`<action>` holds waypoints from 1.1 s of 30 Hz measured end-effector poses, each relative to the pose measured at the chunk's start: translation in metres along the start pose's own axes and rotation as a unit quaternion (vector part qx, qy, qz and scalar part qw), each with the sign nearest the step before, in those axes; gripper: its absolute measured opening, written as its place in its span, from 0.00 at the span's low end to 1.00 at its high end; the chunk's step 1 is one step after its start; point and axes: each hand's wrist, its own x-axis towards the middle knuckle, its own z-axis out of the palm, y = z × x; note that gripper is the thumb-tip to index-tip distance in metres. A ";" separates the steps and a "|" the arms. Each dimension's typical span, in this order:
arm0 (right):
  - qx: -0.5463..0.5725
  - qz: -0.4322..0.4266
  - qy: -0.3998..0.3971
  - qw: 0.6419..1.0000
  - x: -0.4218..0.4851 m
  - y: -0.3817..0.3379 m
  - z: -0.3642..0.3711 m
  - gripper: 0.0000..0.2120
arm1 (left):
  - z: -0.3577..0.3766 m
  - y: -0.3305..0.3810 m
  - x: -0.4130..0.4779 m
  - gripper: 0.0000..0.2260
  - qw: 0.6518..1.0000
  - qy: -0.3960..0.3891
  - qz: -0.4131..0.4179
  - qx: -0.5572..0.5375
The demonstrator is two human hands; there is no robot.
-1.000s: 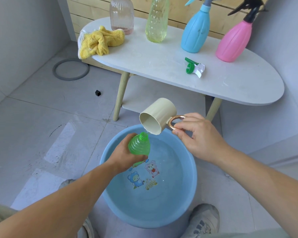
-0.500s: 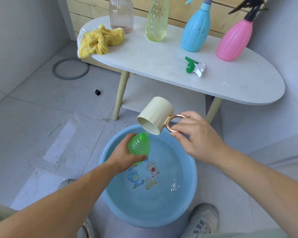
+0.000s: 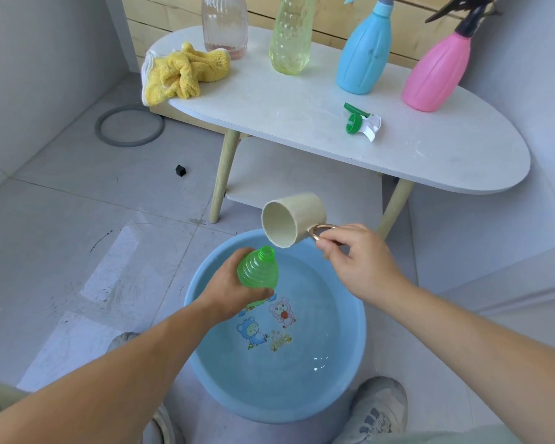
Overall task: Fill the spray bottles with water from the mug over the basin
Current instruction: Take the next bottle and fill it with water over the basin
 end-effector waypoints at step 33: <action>0.086 0.409 -0.137 0.898 -0.018 0.099 0.110 0.17 | 0.009 -0.023 0.006 0.33 1.000 -0.011 -0.013 0.021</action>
